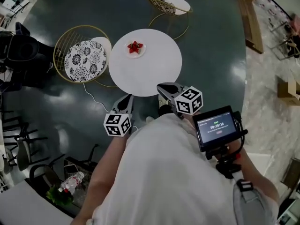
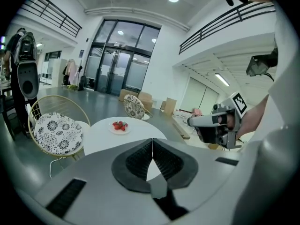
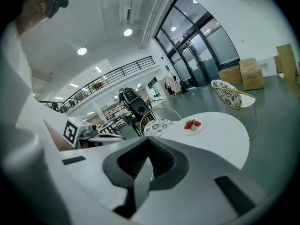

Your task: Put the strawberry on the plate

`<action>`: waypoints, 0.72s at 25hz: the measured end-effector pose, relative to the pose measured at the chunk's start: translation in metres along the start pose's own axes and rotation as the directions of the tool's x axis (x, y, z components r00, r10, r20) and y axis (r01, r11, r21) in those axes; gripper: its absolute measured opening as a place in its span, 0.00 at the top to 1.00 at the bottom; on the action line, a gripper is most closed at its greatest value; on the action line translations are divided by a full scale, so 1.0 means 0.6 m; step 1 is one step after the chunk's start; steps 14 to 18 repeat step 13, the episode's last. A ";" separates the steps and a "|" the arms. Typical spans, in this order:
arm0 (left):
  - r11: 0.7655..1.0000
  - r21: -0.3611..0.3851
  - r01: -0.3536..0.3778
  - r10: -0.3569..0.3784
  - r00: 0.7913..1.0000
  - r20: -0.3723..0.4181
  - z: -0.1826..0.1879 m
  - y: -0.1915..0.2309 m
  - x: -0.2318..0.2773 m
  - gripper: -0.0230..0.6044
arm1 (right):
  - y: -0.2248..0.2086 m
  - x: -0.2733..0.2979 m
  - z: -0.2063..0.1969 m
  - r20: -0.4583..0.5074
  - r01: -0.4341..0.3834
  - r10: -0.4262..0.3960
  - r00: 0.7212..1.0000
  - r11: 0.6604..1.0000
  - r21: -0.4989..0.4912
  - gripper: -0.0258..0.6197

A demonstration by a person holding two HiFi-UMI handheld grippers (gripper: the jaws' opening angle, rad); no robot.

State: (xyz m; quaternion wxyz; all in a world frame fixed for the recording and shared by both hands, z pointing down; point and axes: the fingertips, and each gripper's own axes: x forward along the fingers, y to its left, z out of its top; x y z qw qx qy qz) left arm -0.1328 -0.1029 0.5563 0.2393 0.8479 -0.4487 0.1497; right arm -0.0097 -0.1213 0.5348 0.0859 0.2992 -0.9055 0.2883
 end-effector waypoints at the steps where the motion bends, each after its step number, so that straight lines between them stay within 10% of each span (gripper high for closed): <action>1: 1.000 0.003 0.005 -0.005 1.000 -0.004 -0.002 -0.002 0.003 0.95 | -0.001 0.000 -0.003 -0.001 0.002 -0.002 1.000 1.000 0.003 0.95; 18: 0.999 0.036 0.025 -0.024 1.000 -0.015 0.000 -0.009 0.022 0.95 | -0.007 0.000 0.006 0.013 -0.001 0.001 1.000 1.000 -0.007 0.95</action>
